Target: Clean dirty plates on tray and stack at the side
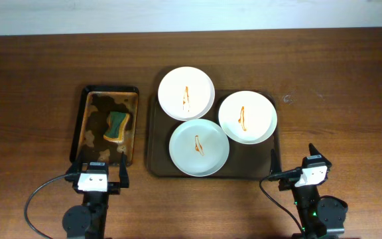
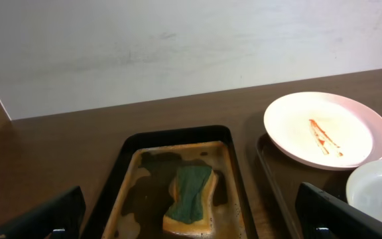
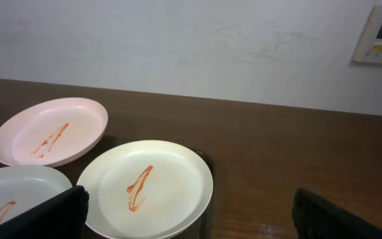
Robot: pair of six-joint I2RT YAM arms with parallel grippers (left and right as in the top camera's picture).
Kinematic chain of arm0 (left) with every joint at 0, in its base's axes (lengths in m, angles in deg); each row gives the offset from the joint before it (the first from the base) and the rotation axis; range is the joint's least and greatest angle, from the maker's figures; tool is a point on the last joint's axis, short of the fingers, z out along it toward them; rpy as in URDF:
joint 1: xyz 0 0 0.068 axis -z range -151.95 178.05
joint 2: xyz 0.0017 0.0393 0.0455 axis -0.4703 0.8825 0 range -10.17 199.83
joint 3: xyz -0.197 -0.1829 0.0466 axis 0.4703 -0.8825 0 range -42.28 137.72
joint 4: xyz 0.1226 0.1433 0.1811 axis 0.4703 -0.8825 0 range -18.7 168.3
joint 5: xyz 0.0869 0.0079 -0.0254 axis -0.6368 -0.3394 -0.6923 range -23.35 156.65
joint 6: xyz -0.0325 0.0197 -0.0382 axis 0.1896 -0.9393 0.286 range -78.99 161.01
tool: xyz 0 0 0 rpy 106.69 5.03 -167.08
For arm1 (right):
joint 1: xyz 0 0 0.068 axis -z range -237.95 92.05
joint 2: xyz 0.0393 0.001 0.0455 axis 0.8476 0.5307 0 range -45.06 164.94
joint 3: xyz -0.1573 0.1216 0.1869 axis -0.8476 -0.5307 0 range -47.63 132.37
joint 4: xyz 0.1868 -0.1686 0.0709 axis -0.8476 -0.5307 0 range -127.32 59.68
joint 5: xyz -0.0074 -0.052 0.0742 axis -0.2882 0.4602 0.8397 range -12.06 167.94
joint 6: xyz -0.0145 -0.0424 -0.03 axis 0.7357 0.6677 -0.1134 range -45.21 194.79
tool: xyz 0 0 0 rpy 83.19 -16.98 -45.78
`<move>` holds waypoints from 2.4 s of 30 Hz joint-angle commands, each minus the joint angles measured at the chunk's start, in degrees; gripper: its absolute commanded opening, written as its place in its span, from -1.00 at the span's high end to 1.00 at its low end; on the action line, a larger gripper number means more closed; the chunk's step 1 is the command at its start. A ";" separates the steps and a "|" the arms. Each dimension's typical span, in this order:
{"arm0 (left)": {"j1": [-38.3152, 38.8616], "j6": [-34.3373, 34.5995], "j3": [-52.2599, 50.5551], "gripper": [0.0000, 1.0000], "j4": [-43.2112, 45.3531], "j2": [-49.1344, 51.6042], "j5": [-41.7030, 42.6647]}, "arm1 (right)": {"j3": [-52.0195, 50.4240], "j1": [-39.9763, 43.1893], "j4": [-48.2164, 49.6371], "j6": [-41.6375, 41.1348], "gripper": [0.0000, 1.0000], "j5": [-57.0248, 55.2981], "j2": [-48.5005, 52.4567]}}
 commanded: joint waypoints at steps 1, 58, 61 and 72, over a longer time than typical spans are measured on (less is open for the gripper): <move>-0.31 -0.76 -0.31 -0.99 -0.17 0.02 -0.79 | -0.28 -0.46 -0.26 -0.02 -0.97 0.31 0.07; -0.31 4.72 17.22 -0.99 -14.91 16.68 -0.17 | 2.54 -0.46 -2.78 -6.51 -0.97 0.35 1.27; -0.28 5.86 22.77 -0.99 -16.98 26.25 -0.15 | 6.51 -0.46 -8.13 -6.49 -0.97 0.59 5.44; -0.31 6.10 54.10 -0.99 -40.70 63.01 3.30 | 41.59 -0.48 -37.48 -6.49 -0.97 4.00 44.74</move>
